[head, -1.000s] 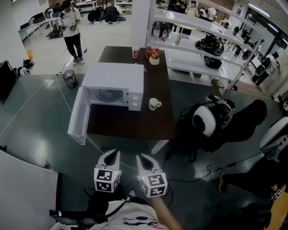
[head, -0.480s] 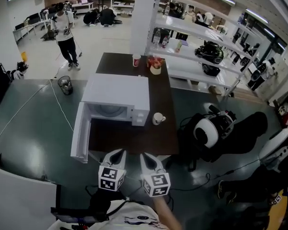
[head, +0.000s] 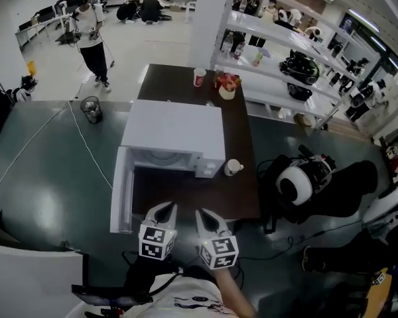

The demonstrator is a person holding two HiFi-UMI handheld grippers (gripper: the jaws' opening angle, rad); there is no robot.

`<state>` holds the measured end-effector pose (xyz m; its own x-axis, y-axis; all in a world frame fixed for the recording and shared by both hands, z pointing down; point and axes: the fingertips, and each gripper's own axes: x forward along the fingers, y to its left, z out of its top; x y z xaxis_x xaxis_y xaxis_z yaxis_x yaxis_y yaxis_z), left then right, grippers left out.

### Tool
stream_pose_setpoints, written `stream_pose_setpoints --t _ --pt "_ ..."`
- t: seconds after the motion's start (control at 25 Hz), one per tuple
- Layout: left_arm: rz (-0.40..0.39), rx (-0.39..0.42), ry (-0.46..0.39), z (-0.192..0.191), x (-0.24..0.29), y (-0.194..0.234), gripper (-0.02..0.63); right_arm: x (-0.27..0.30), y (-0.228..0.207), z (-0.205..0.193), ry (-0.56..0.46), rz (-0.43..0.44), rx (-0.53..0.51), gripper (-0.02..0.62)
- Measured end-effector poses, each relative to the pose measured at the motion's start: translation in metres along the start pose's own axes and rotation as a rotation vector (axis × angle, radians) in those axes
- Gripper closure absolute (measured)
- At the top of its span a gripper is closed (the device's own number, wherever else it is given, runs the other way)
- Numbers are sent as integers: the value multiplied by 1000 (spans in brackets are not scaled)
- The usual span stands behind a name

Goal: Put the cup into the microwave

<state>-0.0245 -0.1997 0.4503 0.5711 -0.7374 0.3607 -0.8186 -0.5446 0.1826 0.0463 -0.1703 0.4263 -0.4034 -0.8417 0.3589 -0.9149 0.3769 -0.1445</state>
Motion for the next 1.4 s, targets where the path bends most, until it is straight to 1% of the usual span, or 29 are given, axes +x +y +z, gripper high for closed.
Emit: stream_pose_setpoints --t 0.24,0.36,0.44,0.64,0.84,1.0,1.16,1.28,1.4 --pt "-3 -23 64 -21 2 4 606 2 3 -26 74 9 33 594" --pt "22 -12 77 -20 4 14 606 16 1 -23 72 29 32 594" --pt "33 -9 82 -18 9 16 606 21 -5 -20 70 41 34 594" --pt "52 14 116 -23 25 9 606 18 -29 -28 93 32 63 594" --pt "41 5 179 -33 43 4 606 20 -45 -39 130 20 85 594" --pt "33 -4 250 -54 59 0 606 19 -72 -61 174 1 103 594" --pt "18 -64 340 -76 68 4 606 24 -100 -78 221 -30 124 594" --pt "12 -111 410 -102 88 -6 606 29 -144 -104 257 -58 136 594" --pt "8 -136 473 -127 103 -20 606 39 -187 -128 294 -77 135 594"
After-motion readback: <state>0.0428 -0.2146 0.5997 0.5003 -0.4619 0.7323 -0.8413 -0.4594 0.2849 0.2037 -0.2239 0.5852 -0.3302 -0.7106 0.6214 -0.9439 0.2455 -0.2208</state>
